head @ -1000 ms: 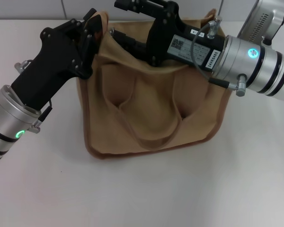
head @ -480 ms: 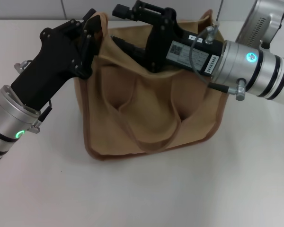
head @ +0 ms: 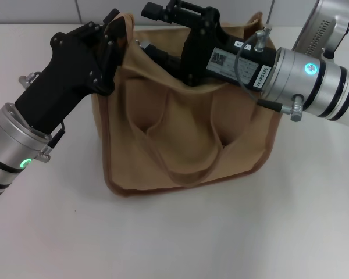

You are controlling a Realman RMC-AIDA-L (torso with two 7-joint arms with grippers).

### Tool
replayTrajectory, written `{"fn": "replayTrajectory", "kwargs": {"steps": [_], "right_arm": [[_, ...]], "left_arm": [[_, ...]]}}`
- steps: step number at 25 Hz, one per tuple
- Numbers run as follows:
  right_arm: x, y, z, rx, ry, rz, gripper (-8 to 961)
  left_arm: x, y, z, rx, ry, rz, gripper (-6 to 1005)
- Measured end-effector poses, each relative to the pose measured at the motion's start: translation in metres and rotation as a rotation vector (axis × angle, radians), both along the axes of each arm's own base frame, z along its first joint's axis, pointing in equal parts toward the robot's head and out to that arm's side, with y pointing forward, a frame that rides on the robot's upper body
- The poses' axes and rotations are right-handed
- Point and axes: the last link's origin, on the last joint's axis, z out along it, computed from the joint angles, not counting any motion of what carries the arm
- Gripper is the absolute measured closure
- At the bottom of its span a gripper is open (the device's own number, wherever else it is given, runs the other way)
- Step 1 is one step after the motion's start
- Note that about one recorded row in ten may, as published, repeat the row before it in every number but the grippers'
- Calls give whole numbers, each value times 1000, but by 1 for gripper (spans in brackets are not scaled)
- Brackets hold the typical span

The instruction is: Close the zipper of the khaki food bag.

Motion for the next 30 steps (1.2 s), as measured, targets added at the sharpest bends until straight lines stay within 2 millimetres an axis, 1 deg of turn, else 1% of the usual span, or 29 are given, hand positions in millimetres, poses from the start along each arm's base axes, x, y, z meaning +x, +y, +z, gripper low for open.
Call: {"fn": "replayTrajectory", "kwargs": {"steps": [4, 8, 12, 23, 28, 30], "right_arm": [[-3, 2, 0, 8, -8, 15, 327], [-9, 4, 2, 15, -51, 77, 373], [-9, 4, 1, 12, -62, 91, 419], [-6, 5, 5, 36, -61, 89, 653], [-7, 6, 6, 47, -66, 100, 872], [-8, 7, 7, 62, -71, 116, 905]], "left_arm": [[0, 1, 1, 6, -4, 4, 979], [0, 1, 1, 8, -5, 6, 979], [0, 1, 1, 9, -5, 6, 979], [-1, 2, 3, 18, -10, 14, 978], [-1, 2, 3, 18, -10, 15, 978], [-1, 2, 3, 18, -9, 14, 978]]}}
